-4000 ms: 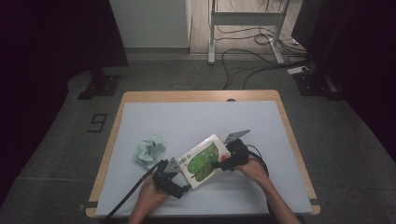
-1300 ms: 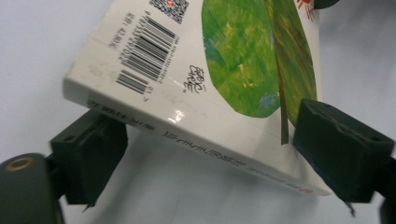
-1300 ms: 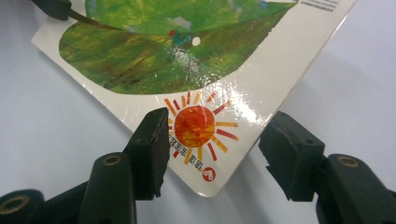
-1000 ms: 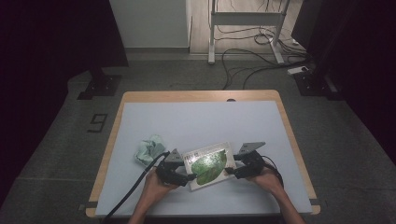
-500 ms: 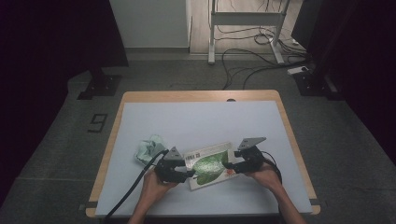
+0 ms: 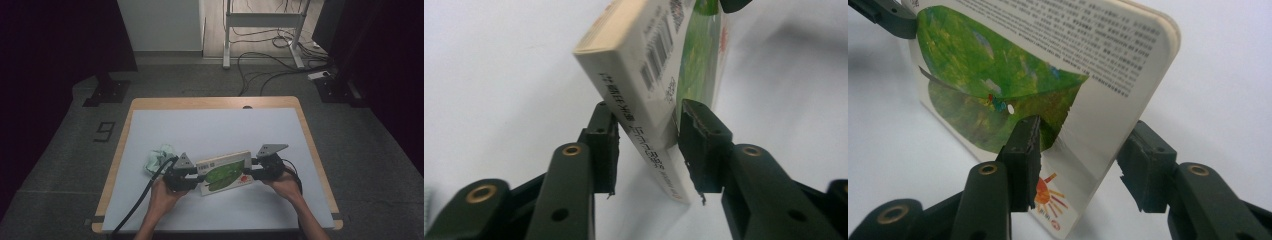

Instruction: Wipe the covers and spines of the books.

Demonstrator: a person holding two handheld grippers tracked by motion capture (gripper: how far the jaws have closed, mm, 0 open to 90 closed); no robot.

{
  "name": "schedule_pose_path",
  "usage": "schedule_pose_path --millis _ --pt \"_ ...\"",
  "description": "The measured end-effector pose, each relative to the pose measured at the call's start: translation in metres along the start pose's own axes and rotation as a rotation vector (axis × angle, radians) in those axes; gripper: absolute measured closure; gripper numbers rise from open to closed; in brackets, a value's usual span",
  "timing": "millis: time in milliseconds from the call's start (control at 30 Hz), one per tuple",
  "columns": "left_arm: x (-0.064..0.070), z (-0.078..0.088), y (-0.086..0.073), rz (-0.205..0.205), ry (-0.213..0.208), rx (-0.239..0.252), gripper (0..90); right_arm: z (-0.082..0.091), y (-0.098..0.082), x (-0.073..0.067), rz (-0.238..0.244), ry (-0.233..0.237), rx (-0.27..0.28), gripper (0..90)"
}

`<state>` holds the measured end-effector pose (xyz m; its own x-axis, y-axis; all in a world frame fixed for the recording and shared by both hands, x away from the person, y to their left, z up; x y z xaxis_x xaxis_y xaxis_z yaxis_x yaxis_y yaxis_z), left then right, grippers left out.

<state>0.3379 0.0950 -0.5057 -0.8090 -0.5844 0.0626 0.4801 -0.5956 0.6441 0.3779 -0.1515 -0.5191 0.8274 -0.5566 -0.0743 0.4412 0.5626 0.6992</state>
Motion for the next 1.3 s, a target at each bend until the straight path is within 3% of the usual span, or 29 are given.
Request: schedule_pose_path --millis 233,367,533,667,900,1300 --pt "-0.001 0.004 0.004 -0.039 0.023 0.005 67.9 0.003 0.005 0.002 0.0 -0.022 0.018 55.4" --pt "-0.008 0.003 0.009 -0.065 0.069 -0.005 68.4 0.002 0.011 0.005 0.007 -0.052 0.036 55.9" --pt "-0.02 0.002 0.015 -0.062 0.096 0.009 67.4 -0.001 0.02 0.011 0.009 -0.082 0.041 55.9" --pt "-0.026 -0.001 0.014 -0.055 0.102 0.006 66.6 -0.004 0.024 0.014 0.0 -0.079 0.046 55.9" --pt "-0.023 -0.001 0.015 -0.054 0.092 0.012 65.2 -0.006 0.018 0.015 -0.018 -0.056 0.048 55.2" --pt "-0.007 0.004 0.01 -0.046 0.066 -0.014 60.0 0.002 0.013 0.006 0.005 -0.042 0.008 49.2"
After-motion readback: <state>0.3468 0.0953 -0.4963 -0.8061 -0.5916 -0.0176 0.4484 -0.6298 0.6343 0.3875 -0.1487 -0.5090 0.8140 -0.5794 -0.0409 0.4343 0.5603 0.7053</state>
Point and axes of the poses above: each handheld gripper's, and its own axes: z roughly backward along the jaws, y roughly out of its top, x roughly to its right, the point moved 6 cm from there along -z, roughly forward along the jaws, and after that the axes turned 7 degrees about -x, right-handed, at the moved point
